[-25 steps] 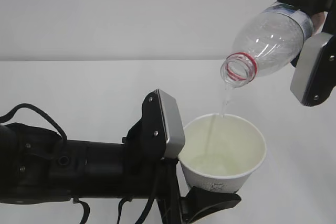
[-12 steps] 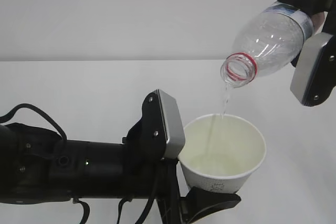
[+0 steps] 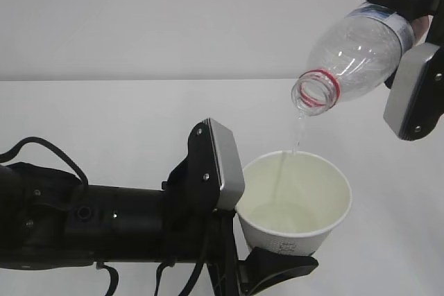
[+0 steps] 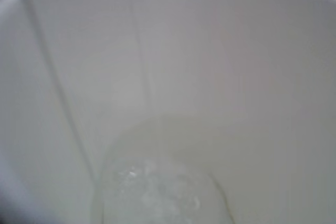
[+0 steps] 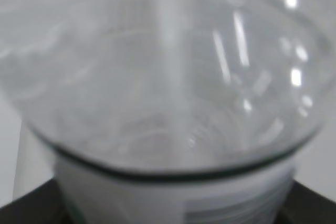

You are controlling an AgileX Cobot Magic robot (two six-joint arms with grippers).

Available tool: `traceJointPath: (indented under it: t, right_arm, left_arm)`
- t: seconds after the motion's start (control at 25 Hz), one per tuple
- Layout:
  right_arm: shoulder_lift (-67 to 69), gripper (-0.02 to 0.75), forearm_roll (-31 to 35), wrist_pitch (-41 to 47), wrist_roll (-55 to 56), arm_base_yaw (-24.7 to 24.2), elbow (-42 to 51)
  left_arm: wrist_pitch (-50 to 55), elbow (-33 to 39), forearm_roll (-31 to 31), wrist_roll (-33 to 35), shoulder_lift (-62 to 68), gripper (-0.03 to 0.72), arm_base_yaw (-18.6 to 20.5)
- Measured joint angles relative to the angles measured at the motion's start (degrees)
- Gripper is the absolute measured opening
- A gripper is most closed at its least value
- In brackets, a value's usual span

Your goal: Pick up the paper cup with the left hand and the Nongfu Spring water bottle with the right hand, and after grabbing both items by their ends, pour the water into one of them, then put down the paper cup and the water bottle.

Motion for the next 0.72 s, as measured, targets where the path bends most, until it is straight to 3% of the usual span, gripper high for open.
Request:
traceJointPath:
  t: [0.72]
  right_arm:
    - [0.00,0.449,0.00,-0.12,-0.04,0.00,0.00]
  left_arm:
    - [0.13,0.00,0.00,-0.02,0.22,0.552,0.00]
